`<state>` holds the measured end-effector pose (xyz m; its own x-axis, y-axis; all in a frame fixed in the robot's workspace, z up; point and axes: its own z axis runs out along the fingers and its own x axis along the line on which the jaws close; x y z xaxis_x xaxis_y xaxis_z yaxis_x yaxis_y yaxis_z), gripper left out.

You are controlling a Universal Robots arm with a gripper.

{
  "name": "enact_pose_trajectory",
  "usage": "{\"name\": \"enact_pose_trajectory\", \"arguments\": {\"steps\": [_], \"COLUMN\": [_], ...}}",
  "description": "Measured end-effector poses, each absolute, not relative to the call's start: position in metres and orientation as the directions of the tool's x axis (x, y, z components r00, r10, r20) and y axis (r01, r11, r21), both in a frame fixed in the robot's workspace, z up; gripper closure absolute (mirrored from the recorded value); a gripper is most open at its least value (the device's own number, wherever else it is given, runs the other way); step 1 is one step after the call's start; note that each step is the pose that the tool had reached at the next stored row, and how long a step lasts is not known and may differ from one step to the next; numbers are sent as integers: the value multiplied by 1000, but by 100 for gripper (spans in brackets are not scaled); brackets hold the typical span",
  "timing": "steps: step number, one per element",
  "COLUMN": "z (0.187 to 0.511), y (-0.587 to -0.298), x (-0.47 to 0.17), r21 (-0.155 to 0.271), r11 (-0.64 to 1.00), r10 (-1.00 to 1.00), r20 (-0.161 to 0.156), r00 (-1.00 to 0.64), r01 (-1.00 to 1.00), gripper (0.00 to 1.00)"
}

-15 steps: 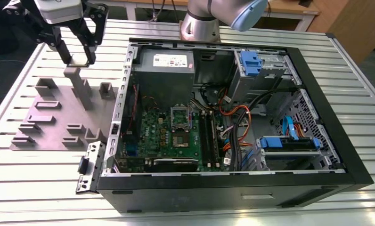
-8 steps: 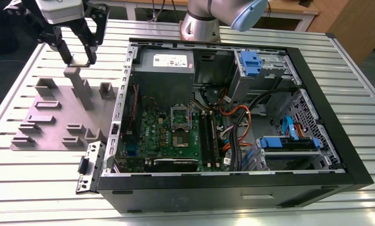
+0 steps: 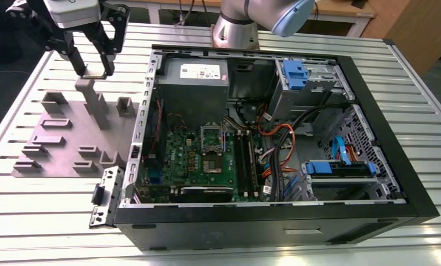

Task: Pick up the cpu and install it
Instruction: 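Pick up the cpu and move it towards the insertion slot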

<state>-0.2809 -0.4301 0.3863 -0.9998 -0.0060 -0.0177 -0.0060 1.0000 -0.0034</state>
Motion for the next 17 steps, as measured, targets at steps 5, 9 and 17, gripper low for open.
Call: {"name": "enact_pose_trajectory", "arguments": {"steps": [5, 9, 17], "z": [386, 386, 386], "y": [-430, -430, -430], "x": [-279, -270, -268], "r21": [-3, -3, -3], "r11": [1000, 1000, 1000], "r10": [-6, -6, -6], "r20": [-18, -18, -18], "r00": [-1000, -1000, -1000], "r01": [-6, -6, -6], "gripper": [53, 53, 53]}}
